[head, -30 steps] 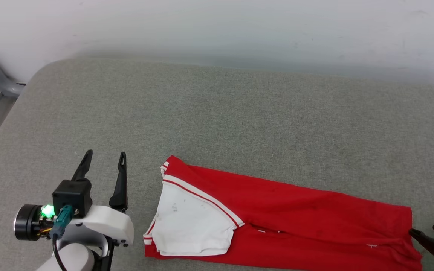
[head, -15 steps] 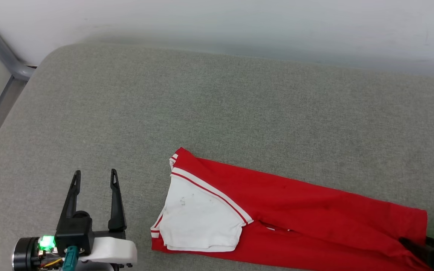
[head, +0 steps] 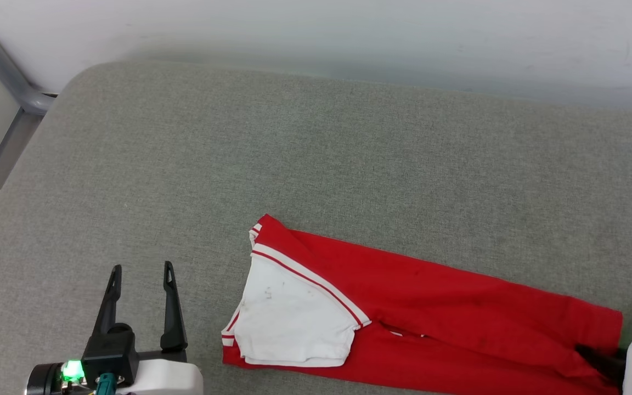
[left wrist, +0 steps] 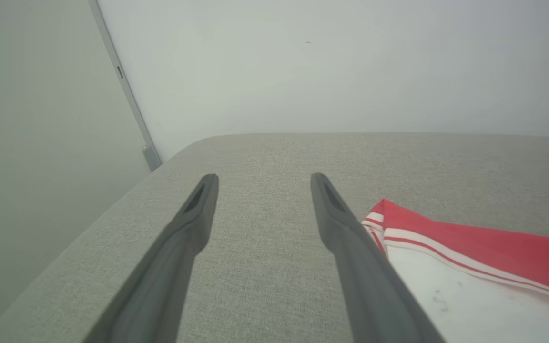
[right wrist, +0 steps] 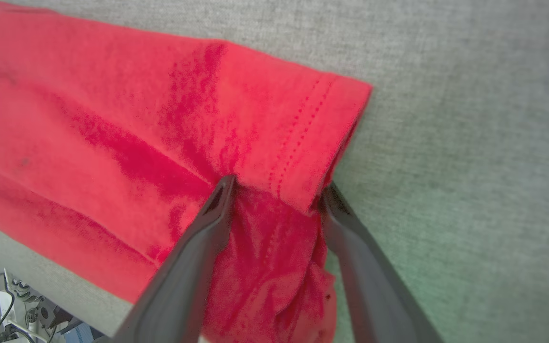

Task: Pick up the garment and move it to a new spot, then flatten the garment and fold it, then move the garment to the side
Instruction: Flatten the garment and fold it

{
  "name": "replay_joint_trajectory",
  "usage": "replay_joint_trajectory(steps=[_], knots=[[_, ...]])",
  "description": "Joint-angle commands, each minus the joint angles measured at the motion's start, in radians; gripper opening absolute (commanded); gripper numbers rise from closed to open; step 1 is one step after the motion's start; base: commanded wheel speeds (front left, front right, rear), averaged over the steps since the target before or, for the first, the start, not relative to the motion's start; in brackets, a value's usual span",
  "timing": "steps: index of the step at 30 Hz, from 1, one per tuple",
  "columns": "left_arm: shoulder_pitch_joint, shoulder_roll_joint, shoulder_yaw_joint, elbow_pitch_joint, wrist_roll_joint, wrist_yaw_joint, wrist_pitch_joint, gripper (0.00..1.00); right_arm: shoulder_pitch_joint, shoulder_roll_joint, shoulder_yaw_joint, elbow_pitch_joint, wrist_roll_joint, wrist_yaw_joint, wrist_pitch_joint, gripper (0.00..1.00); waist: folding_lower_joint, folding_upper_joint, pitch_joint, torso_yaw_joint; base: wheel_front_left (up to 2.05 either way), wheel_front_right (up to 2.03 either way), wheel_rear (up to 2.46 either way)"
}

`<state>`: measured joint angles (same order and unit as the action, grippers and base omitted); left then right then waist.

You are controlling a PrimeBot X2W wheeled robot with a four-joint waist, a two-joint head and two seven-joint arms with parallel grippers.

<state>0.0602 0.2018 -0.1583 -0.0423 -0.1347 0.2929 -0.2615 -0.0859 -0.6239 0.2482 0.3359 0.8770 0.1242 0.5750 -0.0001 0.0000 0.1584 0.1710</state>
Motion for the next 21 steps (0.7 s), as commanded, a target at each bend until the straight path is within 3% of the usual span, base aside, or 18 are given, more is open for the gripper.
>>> replay_joint_trajectory(steps=[1, 11, 21], knots=[[0.011, -0.005, 0.006, 0.001, 0.006, -0.006, -0.005, 1.00, 0.019, 0.058, 0.057, 0.021, 0.012, 0.012, 0.012, 0.00, 0.0001, 0.0000, -0.001, -0.001, 0.00, 0.00, 0.00], [0.032, -0.062, 0.083, 0.020, 0.068, -0.089, -0.005, 1.00, -0.020, -0.039, 0.042, 0.010, 0.066, 0.006, -0.074, 0.00, 0.0001, 0.0000, -0.024, -0.018, 0.00, 0.00, 0.00], [0.039, -0.088, 0.103, 0.024, 0.104, -0.125, -0.005, 1.00, -0.029, -0.148, -0.035, 0.067, 0.075, 0.005, -0.101, 0.00, 0.0001, 0.0000, -0.037, -0.029, 0.00, 0.00, 0.00]])
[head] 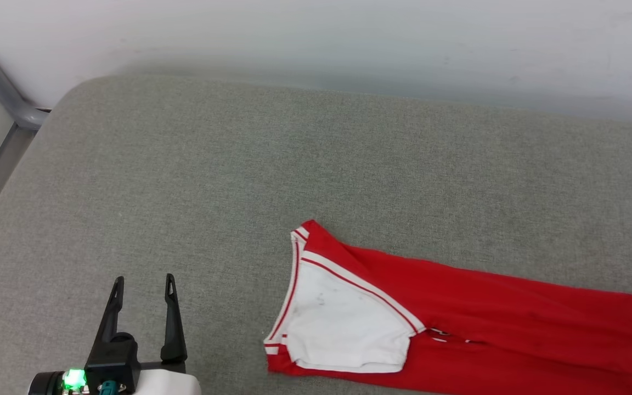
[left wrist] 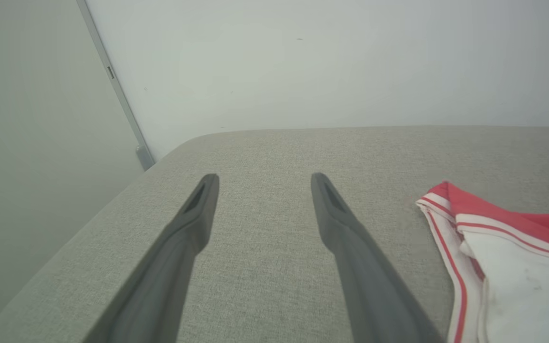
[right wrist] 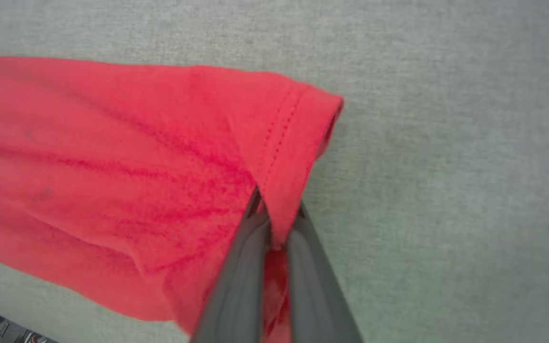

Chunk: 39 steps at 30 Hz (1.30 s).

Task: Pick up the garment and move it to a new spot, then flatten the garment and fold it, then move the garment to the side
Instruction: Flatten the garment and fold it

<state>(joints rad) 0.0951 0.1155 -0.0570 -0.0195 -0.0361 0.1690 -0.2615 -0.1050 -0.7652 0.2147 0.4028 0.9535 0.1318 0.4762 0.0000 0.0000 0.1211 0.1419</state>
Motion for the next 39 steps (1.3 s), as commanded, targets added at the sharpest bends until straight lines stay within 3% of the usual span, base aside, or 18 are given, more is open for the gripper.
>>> replay_joint_trajectory(steps=[1, 8, 21, 30, 39], knots=[[0.005, -0.003, 0.003, 0.003, 0.008, -0.004, -0.005, 1.00, -0.012, -0.013, -0.008, 0.012, -0.005, -0.002, -0.001, 0.00, 0.0000, 0.0000, 0.000, -0.001, 0.00, 0.00, 0.00], [0.008, -0.012, 0.006, 0.011, 0.018, -0.017, -0.005, 1.00, -0.006, -0.001, -0.034, 0.013, -0.002, -0.002, 0.017, 0.00, 0.0000, 0.0000, -0.006, -0.002, 0.00, 0.00, 0.00], [-0.005, -0.018, -0.006, 0.020, 0.030, -0.028, -0.005, 1.00, 0.033, 0.118, 0.022, -0.365, 0.044, -0.001, 0.105, 0.00, 0.0000, 0.0000, 0.000, -0.005, 0.00, 0.00, 0.00], [-0.036, -0.024, -0.024, 0.029, 0.032, -0.035, -0.005, 1.00, -0.096, 0.195, 0.171, -0.466, -0.006, -0.002, 0.167, 0.00, 0.0000, 0.0000, 0.022, 0.022, 0.00, 0.00, 0.00], [-0.060, -0.031, -0.034, 0.036, 0.030, -0.034, -0.005, 1.00, -0.284, 0.276, 0.360, -0.414, -0.052, -0.002, 0.150, 0.00, 0.0000, 0.0000, 0.049, 0.052, 0.00, 0.00, 0.00]])
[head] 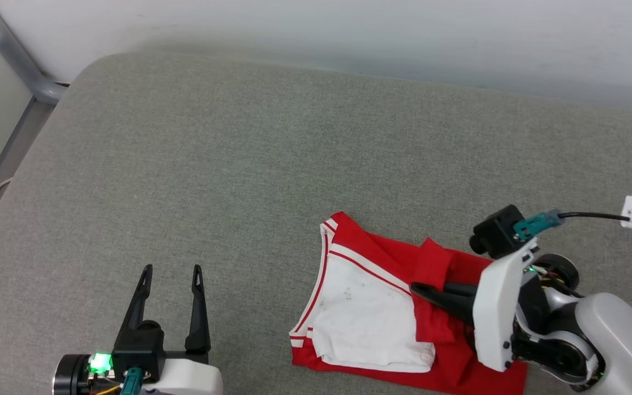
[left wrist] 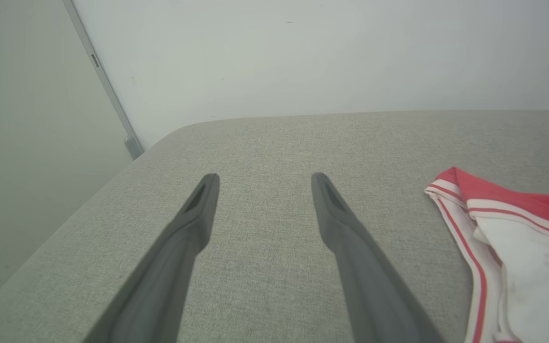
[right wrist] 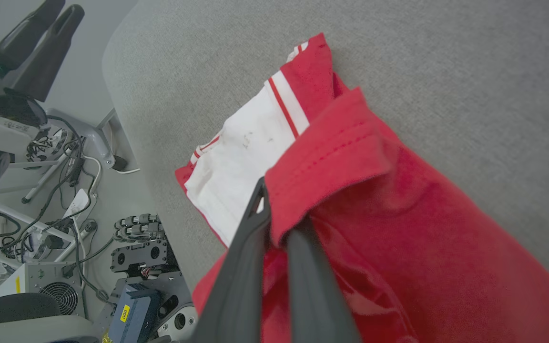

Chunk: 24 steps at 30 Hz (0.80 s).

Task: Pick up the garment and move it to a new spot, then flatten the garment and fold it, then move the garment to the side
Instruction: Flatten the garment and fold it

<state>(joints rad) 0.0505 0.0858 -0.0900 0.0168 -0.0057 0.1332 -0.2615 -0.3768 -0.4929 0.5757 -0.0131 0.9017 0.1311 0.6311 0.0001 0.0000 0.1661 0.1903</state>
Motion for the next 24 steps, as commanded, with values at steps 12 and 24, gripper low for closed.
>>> replay_joint_trajectory(steps=[12, 24], knots=[[-0.061, -0.015, -0.022, 0.011, -0.006, 0.000, -0.005, 1.00, -0.227, 0.137, 0.188, 0.263, -0.052, -0.001, -0.092, 0.00, -0.0001, 0.0000, 0.052, 0.054, 0.00, 0.00, 0.00], [-0.074, -0.020, -0.031, 0.024, -0.006, 0.002, -0.005, 1.00, -0.298, 0.205, 0.306, 0.544, -0.087, -0.001, -0.173, 0.00, -0.0001, 0.0000, 0.068, 0.073, 0.00, 0.00, 0.00]])
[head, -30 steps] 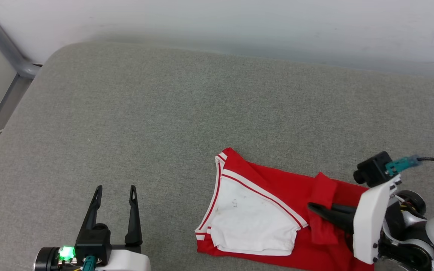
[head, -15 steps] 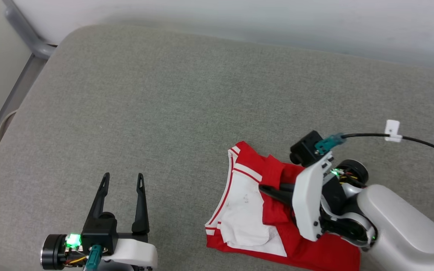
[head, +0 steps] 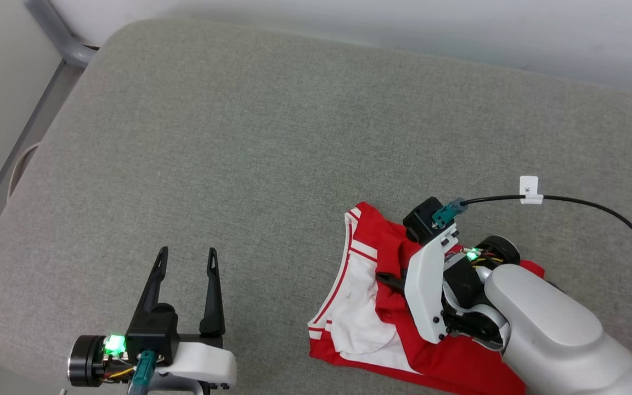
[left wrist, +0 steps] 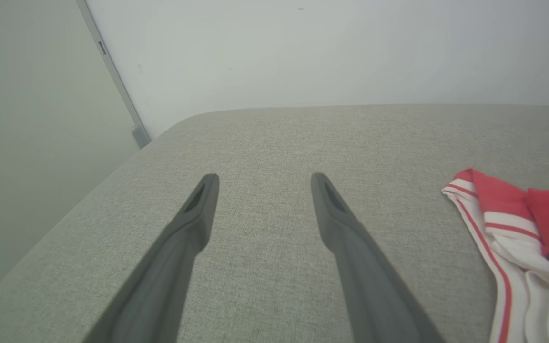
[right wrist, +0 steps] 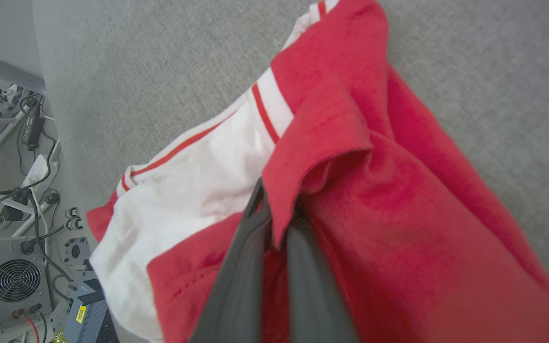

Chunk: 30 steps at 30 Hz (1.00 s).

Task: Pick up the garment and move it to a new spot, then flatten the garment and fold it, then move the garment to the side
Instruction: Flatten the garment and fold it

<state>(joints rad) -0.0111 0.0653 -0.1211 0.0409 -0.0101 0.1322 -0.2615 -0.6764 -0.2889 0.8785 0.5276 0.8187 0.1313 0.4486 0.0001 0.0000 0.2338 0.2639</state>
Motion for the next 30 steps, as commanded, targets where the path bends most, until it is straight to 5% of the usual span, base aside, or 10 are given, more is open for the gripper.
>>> replay_joint_trajectory(steps=[1, 2, 3, 4, 10, 16, 23, 30], knots=[[-0.009, 0.000, 0.001, 0.001, -0.001, 0.003, -0.005, 1.00, -0.001, 0.003, 0.009, 0.010, 0.002, -0.001, -0.004, 0.09, -0.0001, 0.0000, -0.005, -0.003, 0.00, 0.00, 0.00], [-0.004, 0.000, 0.002, 0.003, 0.000, 0.002, -0.005, 1.00, -0.002, 0.000, 0.012, 0.011, 0.009, -0.001, -0.021, 0.46, -0.0001, 0.0000, -0.011, -0.006, 0.00, 0.00, 0.00], [0.001, 0.002, 0.004, 0.004, 0.001, 0.002, -0.005, 1.00, -0.003, -0.005, 0.014, 0.007, 0.014, -0.001, -0.040, 0.64, -0.0001, 0.0000, -0.019, -0.009, 0.00, 0.00, 0.00], [0.005, 0.004, 0.005, 0.005, 0.003, 0.001, -0.005, 1.00, -0.004, -0.014, 0.018, -0.004, 0.016, -0.001, -0.062, 1.00, -0.0001, 0.0000, -0.028, -0.013, 0.00, 0.00, 0.00], [0.039, 0.013, 0.018, 0.007, 0.003, 0.004, -0.005, 1.00, 0.035, -0.108, 0.004, -0.126, 0.020, -0.001, -0.206, 1.00, -0.0001, 0.0000, -0.088, -0.052, 0.00, 0.00, 0.00], [0.072, 0.024, 0.021, -0.003, 0.006, 0.007, -0.005, 1.00, 0.104, -0.201, -0.133, -0.191, -0.099, -0.001, -0.397, 1.00, -0.0001, 0.0000, -0.138, -0.103, 0.00, 0.00, 0.00], [0.097, 0.034, 0.029, -0.013, 0.006, 0.011, -0.005, 1.00, 0.253, -0.165, -0.408, -0.206, -0.337, -0.001, -0.596, 1.00, -0.0001, 0.0000, -0.177, -0.158, 0.00, 0.00, 0.00], [0.117, 0.035, 0.031, -0.016, 0.005, 0.018, -0.005, 1.00, 0.432, -0.041, -0.705, -0.288, -0.547, -0.001, -0.698, 1.00, -0.0001, 0.0000, -0.203, -0.196, 0.00, 0.00, 0.00]])
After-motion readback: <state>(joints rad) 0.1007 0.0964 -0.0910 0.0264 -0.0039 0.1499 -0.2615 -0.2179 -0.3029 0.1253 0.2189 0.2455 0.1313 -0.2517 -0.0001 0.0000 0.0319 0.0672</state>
